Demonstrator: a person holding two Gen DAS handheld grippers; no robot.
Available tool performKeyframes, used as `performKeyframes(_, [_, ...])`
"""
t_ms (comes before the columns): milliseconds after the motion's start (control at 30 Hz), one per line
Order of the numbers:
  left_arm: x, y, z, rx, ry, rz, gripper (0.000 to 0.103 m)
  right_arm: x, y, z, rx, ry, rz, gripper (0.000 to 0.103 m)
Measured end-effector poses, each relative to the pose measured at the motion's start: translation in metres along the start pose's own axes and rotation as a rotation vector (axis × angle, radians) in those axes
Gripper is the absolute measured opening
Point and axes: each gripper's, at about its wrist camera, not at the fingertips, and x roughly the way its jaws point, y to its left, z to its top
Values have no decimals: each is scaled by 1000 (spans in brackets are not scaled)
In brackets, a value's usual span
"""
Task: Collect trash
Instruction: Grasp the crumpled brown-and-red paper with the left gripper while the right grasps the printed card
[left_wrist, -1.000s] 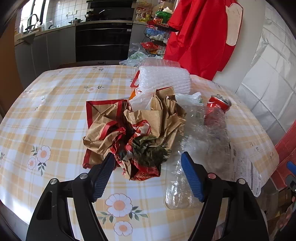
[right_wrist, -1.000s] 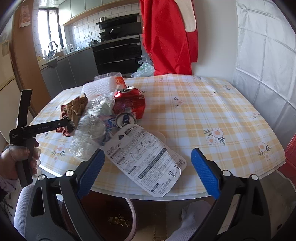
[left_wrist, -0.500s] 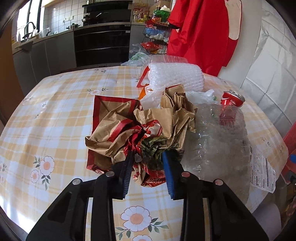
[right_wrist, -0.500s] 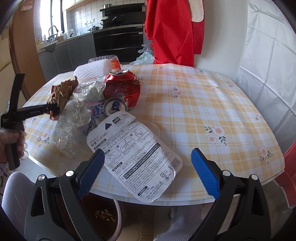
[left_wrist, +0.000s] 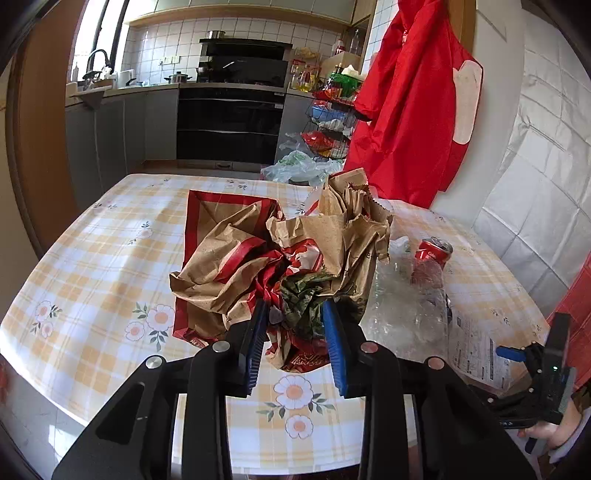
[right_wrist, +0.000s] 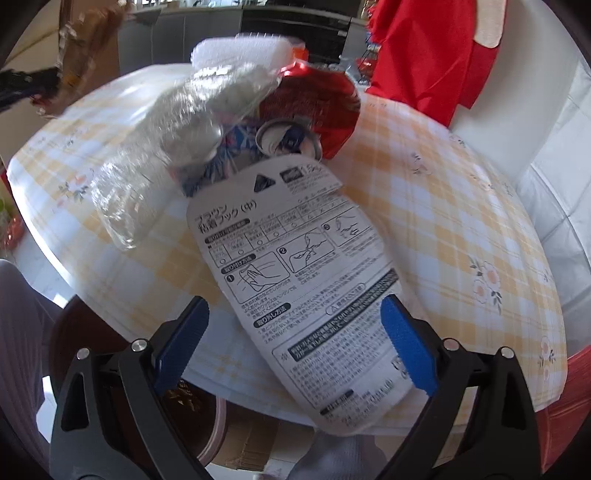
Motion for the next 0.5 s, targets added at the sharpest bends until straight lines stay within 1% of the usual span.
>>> performKeyframes(33, [-7,-1,-3,-7,-2,-7,30,2,0,2,-3,-4,-11,91])
performKeyframes(100, [-18,-2,-11,-16,-2,-17,30,3,-4,5,11,-4,-16,85])
performKeyframes(200, [-29,-6,-21,-16,4,-28,30,0,-12,9,49,-3,16,76])
performKeyframes(267, [-31,-10,-26,-23,14,-32,30,-3,-14,10,58,-7,27,63])
performKeyframes(300, [-33,-9,-30,-27,20,-36,30,-6,-15,11,60,-10,30,59])
performKeyframes(367, [-34,-11,-34,-23,29,-38,30,-11,-18,12,77,-18,42,47])
performKeyframes(400, [-34,-12,-35,-18,32,-39,30,-14,-20,13,90,-25,44,44])
performKeyframes(467, [-34,-14,-37,-21,36,-48,30,-20,-24,14,114,-38,47,34])
performKeyframes(500, [-35,-15,-37,-24,37,-53,30,-23,-27,15,127,-48,47,32])
